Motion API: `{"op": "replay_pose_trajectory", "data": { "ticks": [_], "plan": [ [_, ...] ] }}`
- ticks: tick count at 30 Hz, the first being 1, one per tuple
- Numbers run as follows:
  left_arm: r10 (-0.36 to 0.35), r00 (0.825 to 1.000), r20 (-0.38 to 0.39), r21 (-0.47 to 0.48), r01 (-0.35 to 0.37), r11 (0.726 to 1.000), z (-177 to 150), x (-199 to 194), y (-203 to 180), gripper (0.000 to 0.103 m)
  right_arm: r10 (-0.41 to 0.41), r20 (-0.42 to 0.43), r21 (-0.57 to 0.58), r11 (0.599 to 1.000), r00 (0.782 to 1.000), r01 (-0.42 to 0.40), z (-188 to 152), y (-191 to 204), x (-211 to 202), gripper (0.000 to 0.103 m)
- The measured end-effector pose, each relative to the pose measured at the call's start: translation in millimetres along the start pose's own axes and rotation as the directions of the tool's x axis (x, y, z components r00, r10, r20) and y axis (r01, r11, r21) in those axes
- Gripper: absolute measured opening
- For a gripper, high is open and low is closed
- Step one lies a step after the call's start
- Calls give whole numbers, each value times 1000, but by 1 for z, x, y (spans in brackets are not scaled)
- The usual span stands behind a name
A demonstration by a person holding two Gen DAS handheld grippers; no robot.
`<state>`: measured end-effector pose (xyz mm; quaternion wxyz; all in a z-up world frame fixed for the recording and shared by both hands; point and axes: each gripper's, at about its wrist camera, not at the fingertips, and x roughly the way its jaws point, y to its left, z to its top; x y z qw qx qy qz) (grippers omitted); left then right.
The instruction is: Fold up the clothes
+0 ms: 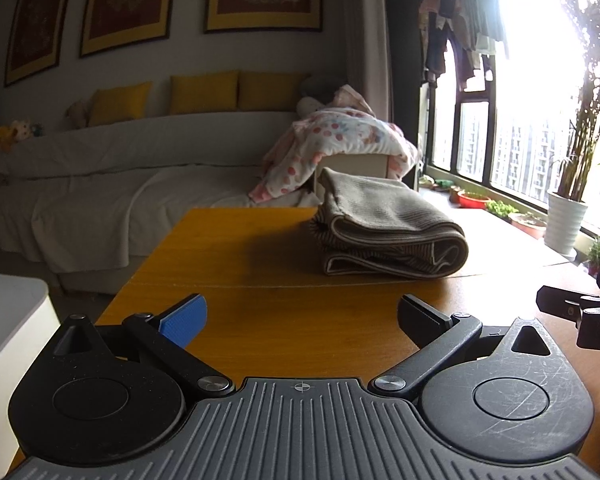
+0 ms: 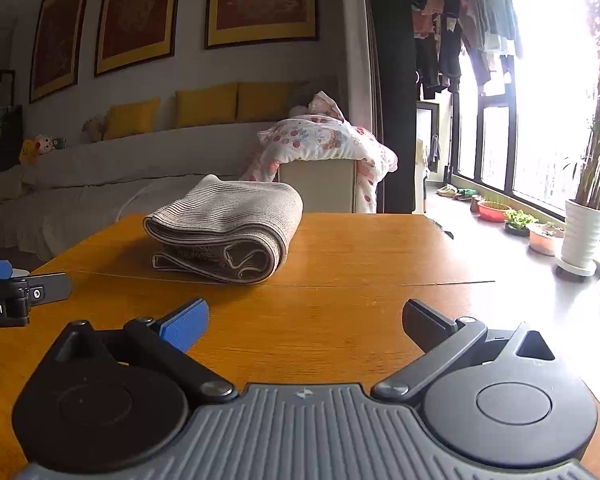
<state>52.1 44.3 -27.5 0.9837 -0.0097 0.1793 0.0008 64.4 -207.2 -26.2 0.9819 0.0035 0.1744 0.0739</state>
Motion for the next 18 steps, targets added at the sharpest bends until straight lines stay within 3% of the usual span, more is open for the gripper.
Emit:
{"op": "replay_pose_trajectory", "data": {
  "ticks": [18],
  "plan": [
    [8, 1000, -19, -14, -8, 1000, 0, 4, 2, 103, 25, -7, 34, 999, 1000, -25, -1, -5, 3, 103]
  ]
}}
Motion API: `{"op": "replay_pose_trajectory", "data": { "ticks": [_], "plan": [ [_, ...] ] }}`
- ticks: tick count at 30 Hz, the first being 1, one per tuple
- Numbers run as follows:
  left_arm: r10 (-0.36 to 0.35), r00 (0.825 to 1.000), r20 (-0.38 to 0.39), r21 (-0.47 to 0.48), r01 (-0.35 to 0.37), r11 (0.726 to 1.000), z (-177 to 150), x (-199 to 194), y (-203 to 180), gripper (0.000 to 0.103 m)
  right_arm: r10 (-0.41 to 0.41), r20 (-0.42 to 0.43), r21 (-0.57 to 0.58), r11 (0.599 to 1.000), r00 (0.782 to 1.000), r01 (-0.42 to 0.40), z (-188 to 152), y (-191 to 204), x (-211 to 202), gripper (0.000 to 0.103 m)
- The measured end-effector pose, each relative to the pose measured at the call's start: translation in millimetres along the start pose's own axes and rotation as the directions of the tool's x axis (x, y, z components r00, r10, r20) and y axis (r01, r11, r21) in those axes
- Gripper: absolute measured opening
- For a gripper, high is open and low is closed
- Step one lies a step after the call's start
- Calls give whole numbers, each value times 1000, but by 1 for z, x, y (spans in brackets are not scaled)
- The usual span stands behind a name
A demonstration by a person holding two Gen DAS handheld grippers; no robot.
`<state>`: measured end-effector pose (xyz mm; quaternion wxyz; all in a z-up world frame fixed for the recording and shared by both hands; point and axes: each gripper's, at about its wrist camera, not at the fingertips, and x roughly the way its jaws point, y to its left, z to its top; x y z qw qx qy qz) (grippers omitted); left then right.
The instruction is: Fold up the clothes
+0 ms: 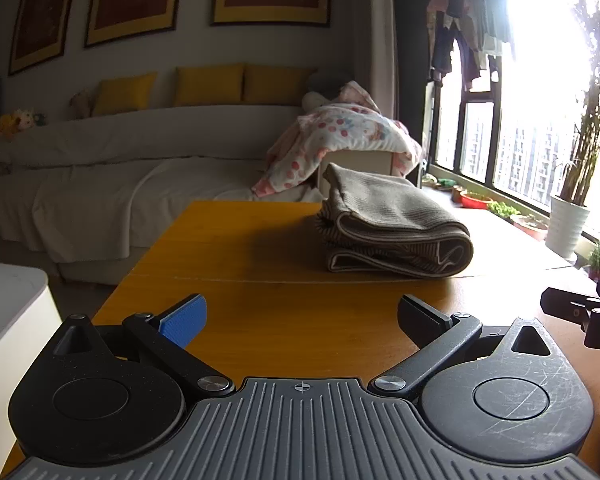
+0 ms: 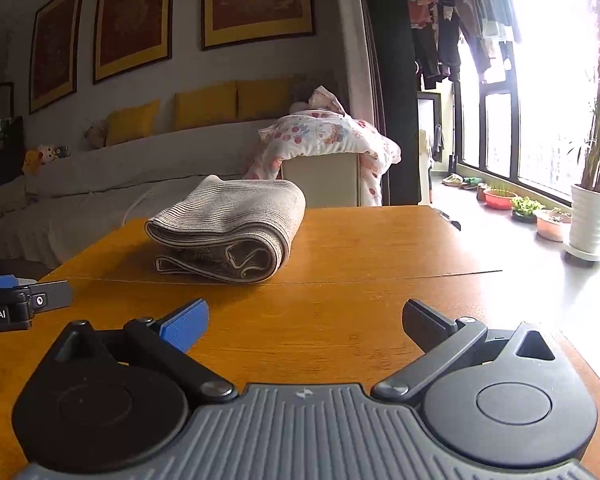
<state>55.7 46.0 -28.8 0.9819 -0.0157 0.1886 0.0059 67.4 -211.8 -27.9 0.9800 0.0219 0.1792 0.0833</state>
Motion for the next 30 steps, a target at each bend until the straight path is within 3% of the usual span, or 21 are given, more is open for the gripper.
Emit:
{"op": "replay_pose_trajectory", "data": {
  "ticks": [16, 26, 30],
  "plan": [
    [0, 998, -57, -48, -2, 999, 2, 8, 8, 103, 2, -2, 3, 1000, 1000, -2, 1, -1, 3, 103],
    [30, 1000, 2, 26, -30, 999, 0, 0, -4, 103, 2, -3, 6, 1000, 1000, -2, 2, -2, 5, 103],
    [73, 997, -14, 53, -72, 996, 2, 3, -7, 103, 1, -1, 5, 1000, 1000, -1, 2, -2, 6, 103]
  ]
}}
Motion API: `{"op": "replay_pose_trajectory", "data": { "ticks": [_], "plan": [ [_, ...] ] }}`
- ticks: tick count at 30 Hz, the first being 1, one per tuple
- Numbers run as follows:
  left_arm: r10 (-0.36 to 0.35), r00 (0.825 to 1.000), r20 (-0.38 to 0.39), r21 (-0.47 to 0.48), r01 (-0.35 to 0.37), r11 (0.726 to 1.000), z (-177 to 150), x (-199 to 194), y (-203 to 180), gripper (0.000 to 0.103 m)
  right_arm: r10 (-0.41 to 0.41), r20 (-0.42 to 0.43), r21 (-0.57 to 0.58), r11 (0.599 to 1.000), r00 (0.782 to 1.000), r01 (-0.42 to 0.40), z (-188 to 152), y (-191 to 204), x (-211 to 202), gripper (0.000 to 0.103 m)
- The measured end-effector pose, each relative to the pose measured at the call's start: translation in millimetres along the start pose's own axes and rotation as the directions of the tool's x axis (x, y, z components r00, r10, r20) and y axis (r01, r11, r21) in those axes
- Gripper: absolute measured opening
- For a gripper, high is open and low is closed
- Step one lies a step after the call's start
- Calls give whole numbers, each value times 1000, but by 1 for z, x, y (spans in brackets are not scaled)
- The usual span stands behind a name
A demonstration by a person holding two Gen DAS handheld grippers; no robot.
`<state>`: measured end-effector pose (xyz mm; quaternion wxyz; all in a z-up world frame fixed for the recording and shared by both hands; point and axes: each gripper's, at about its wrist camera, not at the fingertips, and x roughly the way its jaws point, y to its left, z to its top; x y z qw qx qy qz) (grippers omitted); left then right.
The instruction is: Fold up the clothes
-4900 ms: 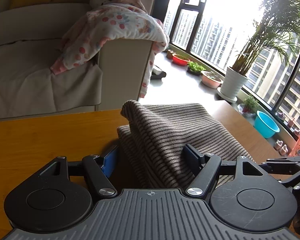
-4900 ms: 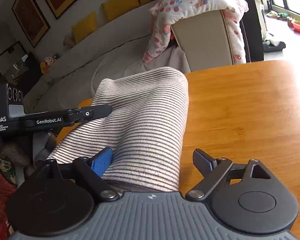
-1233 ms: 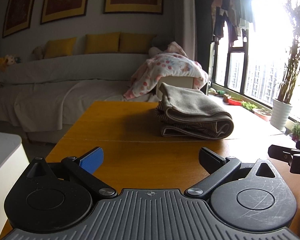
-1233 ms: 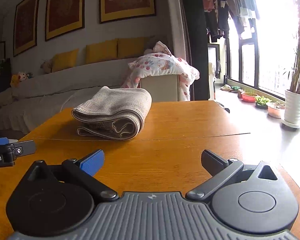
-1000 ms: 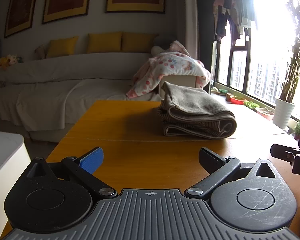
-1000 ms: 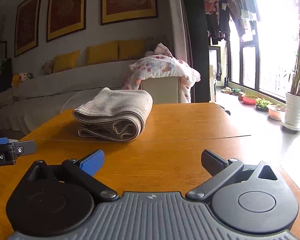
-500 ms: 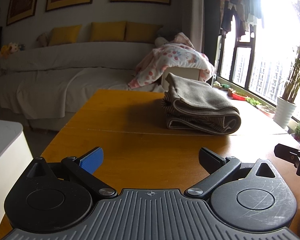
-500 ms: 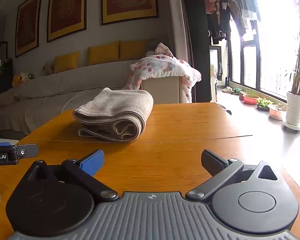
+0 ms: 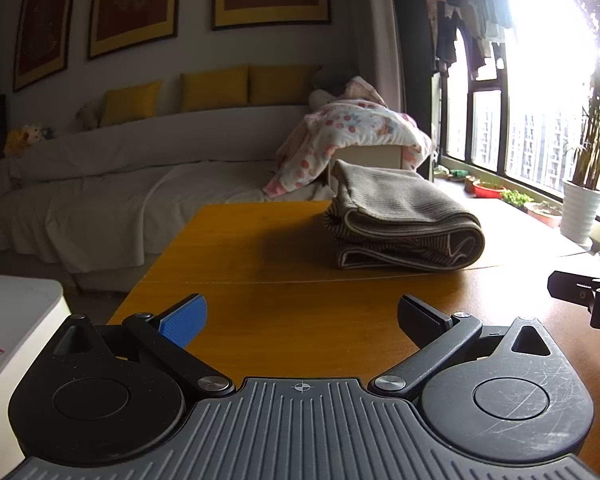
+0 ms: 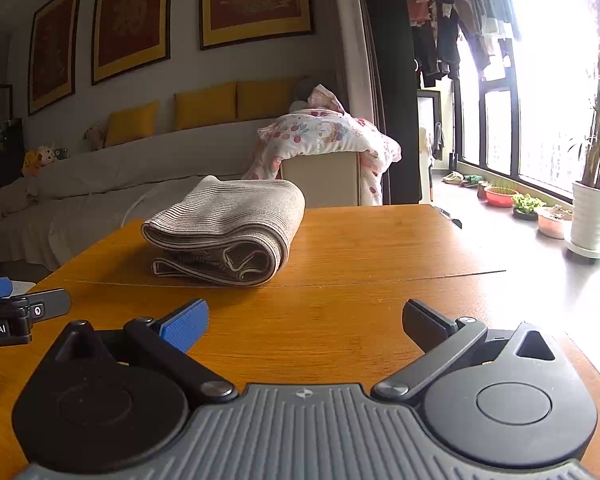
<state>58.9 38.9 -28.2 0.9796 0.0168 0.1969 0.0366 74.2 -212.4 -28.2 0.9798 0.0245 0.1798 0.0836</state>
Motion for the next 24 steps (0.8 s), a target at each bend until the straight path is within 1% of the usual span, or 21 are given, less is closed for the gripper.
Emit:
{"op": "replay_pose_trajectory", "data": {
  "ticks": [2, 8, 24],
  "plan": [
    [11, 1000, -10, -3, -11, 1000, 0, 1, 1, 103, 0, 1, -1, 1000, 1000, 0, 0, 0, 0, 103],
    [0, 1000, -13, -27, 0, 1000, 0, 1, 6, 103, -1, 4, -2, 1000, 1000, 1, 0, 1, 2, 103],
    [5, 1000, 11, -8, -5, 1000, -1, -3, 3, 103, -4, 24, -16, 1000, 1000, 5, -2, 4, 1, 103]
  ]
}}
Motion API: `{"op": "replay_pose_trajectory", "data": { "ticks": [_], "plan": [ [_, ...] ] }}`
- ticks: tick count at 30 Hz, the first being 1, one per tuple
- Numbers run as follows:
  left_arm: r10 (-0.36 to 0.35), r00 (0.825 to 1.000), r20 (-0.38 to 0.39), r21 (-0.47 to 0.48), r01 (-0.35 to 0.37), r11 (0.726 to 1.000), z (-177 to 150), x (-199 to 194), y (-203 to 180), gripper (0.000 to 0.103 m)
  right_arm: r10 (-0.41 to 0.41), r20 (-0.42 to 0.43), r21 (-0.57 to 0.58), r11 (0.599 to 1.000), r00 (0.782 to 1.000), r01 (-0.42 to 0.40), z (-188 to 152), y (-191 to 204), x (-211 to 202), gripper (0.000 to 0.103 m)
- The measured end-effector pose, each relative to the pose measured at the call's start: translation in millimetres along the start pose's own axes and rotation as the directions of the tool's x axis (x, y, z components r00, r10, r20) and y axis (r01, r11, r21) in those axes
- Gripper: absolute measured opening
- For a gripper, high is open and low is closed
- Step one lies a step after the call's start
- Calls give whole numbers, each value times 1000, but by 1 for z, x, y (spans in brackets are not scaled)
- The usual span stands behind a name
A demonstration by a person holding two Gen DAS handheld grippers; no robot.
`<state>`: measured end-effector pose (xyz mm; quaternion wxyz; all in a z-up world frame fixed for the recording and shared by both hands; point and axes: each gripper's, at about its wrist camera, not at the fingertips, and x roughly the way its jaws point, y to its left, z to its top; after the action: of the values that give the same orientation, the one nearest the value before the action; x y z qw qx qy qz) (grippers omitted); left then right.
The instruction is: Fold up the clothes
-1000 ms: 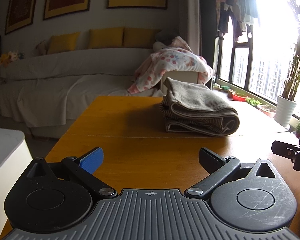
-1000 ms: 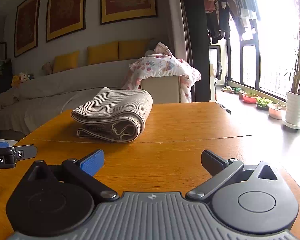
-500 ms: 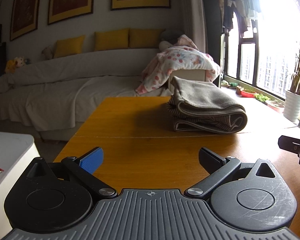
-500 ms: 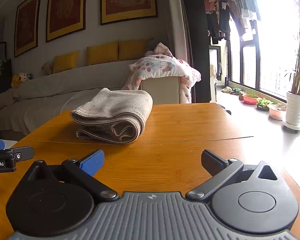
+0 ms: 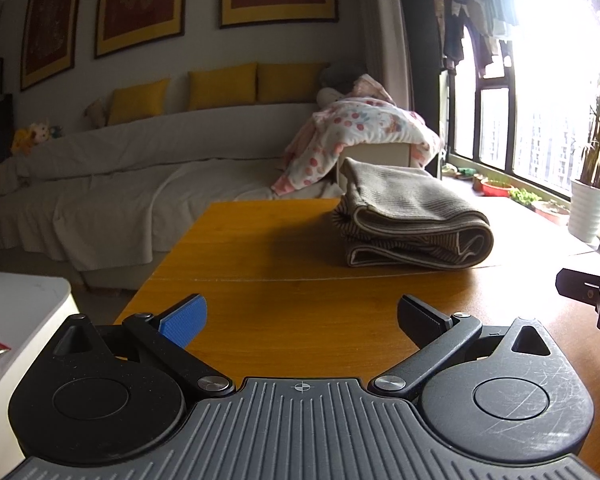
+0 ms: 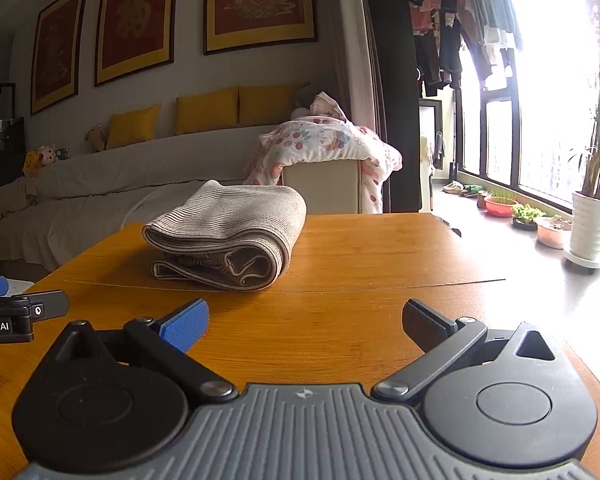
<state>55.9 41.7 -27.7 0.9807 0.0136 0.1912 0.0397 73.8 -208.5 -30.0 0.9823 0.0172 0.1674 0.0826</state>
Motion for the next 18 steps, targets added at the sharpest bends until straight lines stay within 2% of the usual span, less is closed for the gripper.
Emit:
{"op": "replay_pose_trajectory", "data": {
  "ticks": [18],
  "plan": [
    [-7, 1000, -4, -17, 7, 1000, 0, 1, 3, 103, -2, 2, 1, 1000, 1000, 2, 0, -1, -1, 103]
  ]
}}
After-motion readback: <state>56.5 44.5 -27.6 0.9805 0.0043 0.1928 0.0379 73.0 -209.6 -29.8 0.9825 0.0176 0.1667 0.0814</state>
